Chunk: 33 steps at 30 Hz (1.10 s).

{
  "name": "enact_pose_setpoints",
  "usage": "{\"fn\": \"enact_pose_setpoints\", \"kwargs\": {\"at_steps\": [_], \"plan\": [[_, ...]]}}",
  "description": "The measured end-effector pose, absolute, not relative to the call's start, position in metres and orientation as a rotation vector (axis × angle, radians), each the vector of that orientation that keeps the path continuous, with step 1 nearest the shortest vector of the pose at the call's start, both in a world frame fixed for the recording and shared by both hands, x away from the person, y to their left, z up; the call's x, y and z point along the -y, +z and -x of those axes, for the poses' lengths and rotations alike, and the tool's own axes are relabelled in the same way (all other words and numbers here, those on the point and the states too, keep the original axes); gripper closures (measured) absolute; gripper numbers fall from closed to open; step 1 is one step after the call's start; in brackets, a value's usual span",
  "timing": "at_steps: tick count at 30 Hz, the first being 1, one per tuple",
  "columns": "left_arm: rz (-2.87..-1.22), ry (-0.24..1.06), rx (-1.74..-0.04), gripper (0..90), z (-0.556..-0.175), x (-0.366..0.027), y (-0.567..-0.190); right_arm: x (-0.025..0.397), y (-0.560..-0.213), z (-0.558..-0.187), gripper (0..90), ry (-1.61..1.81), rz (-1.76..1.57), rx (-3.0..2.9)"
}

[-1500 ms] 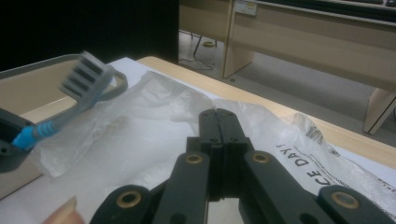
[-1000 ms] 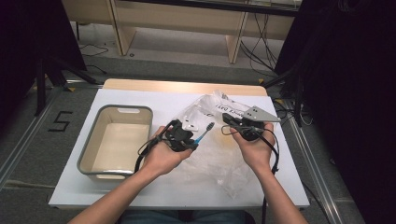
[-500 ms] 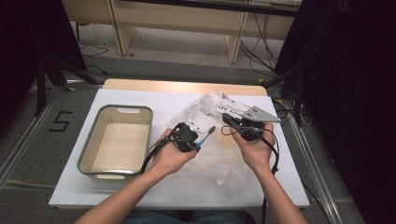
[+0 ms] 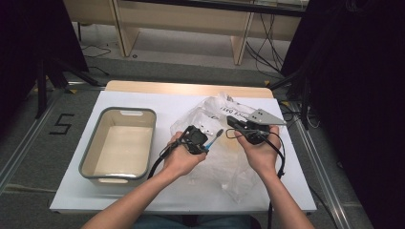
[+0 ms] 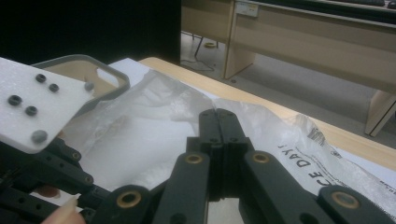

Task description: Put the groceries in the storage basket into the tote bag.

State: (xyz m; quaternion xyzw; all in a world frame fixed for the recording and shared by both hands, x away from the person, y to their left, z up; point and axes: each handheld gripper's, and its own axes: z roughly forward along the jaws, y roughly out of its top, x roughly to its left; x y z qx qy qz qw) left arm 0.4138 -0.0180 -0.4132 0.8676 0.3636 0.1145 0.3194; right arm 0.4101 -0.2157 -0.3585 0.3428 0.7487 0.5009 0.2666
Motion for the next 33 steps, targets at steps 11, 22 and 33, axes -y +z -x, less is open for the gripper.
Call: {"fn": "enact_pose_setpoints", "kwargs": {"at_steps": [11, 22, 33], "plan": [[-2.245, 0.317, -0.966, 78.0, -0.419, 0.03, -0.42, 0.213, -0.361, -0.41, 90.0, 1.343, -0.921, -2.038], [-2.266, 0.334, -0.95, 77.9, -0.424, 0.041, -0.421, 0.212, -0.361, -0.41, 90.0, 1.345, -0.92, -2.04], [-2.234, 0.362, -0.93, 77.9, -0.429, 0.047, -0.425, 0.212, -0.362, -0.41, 90.0, 1.344, -0.921, -2.039]]}}
